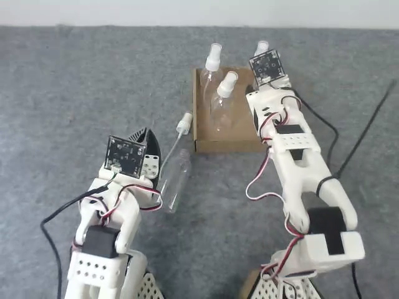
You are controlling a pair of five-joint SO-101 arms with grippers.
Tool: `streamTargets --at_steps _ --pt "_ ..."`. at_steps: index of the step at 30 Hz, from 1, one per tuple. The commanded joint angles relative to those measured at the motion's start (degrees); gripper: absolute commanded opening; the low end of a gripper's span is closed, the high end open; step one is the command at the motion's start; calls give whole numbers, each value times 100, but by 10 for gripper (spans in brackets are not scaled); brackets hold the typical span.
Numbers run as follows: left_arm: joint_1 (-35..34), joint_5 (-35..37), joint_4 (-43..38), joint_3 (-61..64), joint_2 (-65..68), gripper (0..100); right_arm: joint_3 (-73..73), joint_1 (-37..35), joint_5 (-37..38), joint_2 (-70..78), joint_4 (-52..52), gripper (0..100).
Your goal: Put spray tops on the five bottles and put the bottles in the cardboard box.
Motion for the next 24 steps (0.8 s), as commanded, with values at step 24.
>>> streamTargets --at_steps 24 --pt "-26 -44 -167 -31 -79 13 -457 31 44 453 -813 6"
